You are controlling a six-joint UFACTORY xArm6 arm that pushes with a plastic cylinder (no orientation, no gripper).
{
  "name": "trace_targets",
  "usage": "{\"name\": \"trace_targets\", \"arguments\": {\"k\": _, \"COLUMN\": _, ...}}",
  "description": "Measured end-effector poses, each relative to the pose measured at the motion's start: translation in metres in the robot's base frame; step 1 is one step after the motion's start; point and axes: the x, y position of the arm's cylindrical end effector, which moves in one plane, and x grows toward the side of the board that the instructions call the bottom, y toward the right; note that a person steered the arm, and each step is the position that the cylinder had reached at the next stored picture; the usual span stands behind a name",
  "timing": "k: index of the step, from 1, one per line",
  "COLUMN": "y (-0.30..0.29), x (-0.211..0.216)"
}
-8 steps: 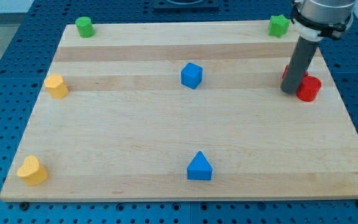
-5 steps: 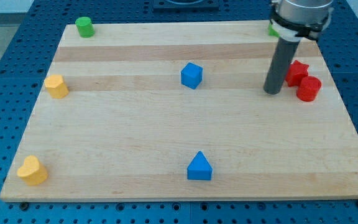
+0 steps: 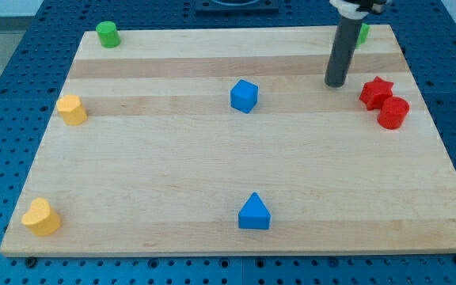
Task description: Slide the green star to the bottom right of the green circle
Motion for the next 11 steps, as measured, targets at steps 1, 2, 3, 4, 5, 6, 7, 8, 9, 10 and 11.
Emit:
{"name": "trace_targets", "arguments": {"k": 1, "y": 0.018, "x": -0.015}}
{"name": "trace_targets", "arguments": {"k": 2, "y": 0.029, "x": -0.039}}
{"name": "trace_targets", "arguments": {"k": 3, "y": 0.050, "x": -0.048}}
{"name": "trace_targets", "arguments": {"k": 4, "y": 0.072, "x": -0.060}}
{"name": "trace_targets", "arguments": {"k": 5, "y": 0.090, "x": -0.079}}
{"name": "trace_targets", "arguments": {"k": 6, "y": 0.105, "x": -0.098}}
{"name": "trace_targets", "arguments": {"k": 7, "y": 0.105, "x": -0.114}}
{"name": "trace_targets", "arguments": {"k": 8, "y": 0.079, "x": -0.120}}
{"name": "trace_targets", "arguments": {"k": 9, "y": 0.044, "x": -0.120}}
{"name": "trace_targets", "arguments": {"k": 10, "y": 0.021, "x": -0.114}}
{"name": "trace_targets", "arguments": {"k": 11, "y": 0.006, "x": -0.101}}
